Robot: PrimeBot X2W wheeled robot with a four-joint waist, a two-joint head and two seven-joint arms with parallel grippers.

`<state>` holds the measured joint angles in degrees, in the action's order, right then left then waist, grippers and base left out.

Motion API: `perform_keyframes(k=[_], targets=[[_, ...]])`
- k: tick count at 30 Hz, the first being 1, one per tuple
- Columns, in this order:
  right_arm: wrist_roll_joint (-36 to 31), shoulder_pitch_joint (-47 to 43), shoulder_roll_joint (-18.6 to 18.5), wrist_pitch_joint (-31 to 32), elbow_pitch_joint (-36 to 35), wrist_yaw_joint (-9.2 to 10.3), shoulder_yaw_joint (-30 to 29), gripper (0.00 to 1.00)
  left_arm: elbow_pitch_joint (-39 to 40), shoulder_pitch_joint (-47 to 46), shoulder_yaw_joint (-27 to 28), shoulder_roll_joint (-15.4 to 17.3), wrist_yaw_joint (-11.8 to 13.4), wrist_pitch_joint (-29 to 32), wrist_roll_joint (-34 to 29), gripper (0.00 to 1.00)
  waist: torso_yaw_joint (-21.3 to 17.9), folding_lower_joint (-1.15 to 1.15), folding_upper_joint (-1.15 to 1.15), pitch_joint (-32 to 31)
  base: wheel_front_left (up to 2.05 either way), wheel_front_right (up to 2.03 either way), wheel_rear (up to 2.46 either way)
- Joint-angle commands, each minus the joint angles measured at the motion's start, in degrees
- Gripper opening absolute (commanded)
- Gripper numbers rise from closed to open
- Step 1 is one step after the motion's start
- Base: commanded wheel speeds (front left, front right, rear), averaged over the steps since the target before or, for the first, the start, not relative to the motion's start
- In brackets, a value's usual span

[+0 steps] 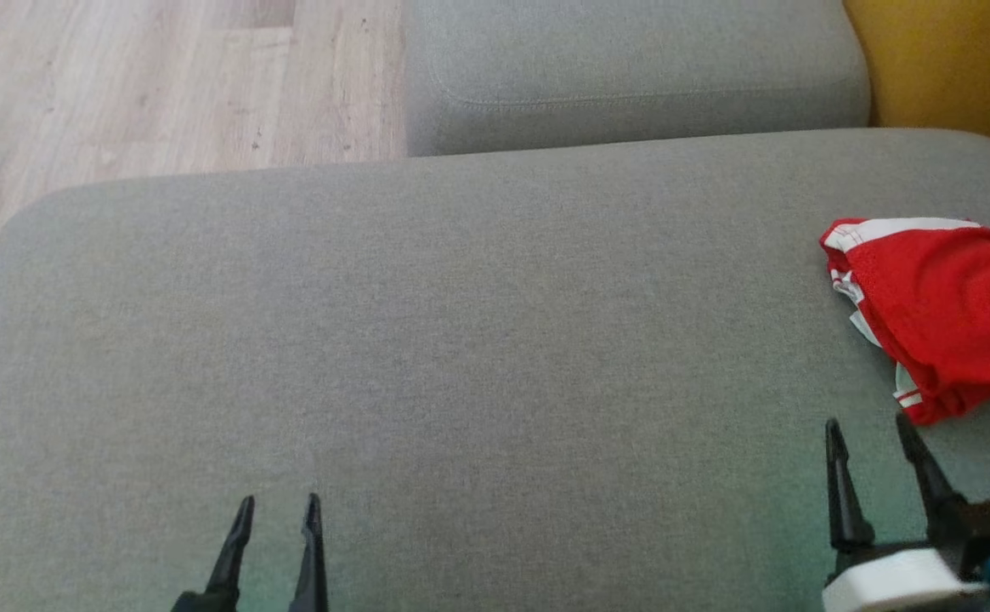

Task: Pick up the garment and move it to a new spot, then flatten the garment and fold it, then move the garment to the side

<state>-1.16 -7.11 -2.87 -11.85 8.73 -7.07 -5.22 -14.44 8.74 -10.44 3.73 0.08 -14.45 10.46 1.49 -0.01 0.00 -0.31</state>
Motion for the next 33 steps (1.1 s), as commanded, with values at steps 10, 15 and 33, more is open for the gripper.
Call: perform_keyframes(k=[10,15,33], targets=[[1.8,1.0,0.0,-3.1,1.3,-0.42,2.0,1.00,3.6,-0.4,3.5,-0.1,1.5,-0.5,-1.8,1.00,1.0,0.01,0.00,-0.7,0.00,0.00,0.00],[4.0,-0.7,0.4,-1.5,4.7,0.01,0.5,0.00,1.0,0.7,1.5,-0.2,1.2,0.7,0.7,0.00,0.9,0.01,0.00,-0.6,0.00,0.00,0.00],[17.4,1.1,0.4,1.3,4.5,-0.05,0.4,0.00,0.8,-1.7,3.6,-0.1,-0.1,3.5,13.0,0.00,0.6,0.01,0.00,-0.5,0.00,0.00,0.00]])
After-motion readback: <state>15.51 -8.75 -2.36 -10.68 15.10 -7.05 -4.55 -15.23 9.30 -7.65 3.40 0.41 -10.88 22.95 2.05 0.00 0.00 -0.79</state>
